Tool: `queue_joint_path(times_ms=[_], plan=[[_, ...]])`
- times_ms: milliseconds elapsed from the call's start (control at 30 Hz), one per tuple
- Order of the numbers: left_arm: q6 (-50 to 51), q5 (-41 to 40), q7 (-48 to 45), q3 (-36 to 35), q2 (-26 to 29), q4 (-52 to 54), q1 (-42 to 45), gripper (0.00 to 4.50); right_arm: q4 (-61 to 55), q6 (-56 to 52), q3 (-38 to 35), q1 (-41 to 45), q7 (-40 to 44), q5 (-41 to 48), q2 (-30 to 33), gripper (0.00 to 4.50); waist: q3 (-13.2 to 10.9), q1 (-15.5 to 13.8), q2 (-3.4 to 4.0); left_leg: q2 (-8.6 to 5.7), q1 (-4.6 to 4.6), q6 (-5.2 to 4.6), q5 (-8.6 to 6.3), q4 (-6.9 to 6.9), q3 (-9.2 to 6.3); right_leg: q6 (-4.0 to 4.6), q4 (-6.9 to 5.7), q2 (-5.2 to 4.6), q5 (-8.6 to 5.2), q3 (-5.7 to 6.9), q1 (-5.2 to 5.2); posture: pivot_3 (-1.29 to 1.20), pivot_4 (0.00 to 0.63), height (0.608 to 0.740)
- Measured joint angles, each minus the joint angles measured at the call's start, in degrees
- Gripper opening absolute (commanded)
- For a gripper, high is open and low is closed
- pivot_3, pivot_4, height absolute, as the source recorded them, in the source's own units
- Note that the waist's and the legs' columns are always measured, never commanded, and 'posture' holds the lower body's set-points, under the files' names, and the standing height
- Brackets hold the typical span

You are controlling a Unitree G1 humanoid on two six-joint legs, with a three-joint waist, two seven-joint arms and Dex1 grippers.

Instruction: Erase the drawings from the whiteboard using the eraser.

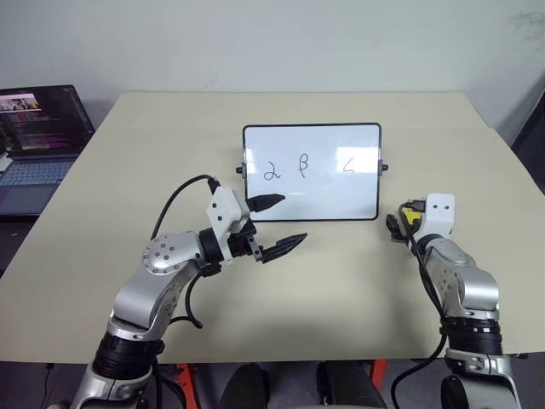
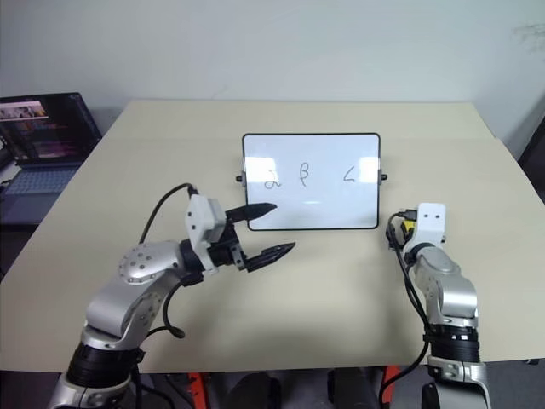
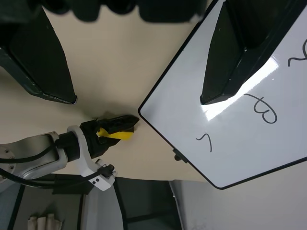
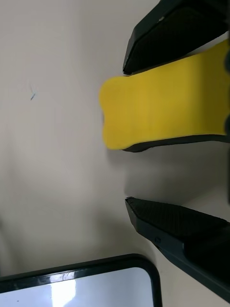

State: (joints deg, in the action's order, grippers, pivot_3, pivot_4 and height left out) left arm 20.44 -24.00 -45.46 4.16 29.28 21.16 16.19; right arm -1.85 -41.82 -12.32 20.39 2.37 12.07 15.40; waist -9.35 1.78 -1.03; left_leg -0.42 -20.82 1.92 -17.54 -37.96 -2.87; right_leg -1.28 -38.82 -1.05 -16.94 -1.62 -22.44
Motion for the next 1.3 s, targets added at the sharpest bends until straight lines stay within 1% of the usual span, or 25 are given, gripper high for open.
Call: queue_joint_path(times_ms=[300, 1300], plan=[[-3.49, 3.93, 2.25, -1.64, 0.84, -1.42, 0.0, 4.5, 0.02, 0.03, -0.03, 0.28, -0.02, -0.04, 0.04, 4.48, 0.0, -0.03, 0.0, 0.0, 0.0, 0.0, 0.0, 0.0, 0.0, 0.0, 0.01, 0.0, 0.0, 0.0, 0.0, 0.0, 0.15, 0.74], [-3.5, 4.56, 2.04, -1.74, 0.8, -1.5, 0.3, 4.5, 1.06, 0.64, -0.02, 0.71, -0.07, -0.15, 0.06, 4.48, 0.0, -0.02, 0.0, 0.0, 0.0, 0.0, 0.0, 0.0, 0.0, 0.0, 0.0, 0.0, 0.0, 0.0, 0.0, 0.0, 0.15, 0.74]])
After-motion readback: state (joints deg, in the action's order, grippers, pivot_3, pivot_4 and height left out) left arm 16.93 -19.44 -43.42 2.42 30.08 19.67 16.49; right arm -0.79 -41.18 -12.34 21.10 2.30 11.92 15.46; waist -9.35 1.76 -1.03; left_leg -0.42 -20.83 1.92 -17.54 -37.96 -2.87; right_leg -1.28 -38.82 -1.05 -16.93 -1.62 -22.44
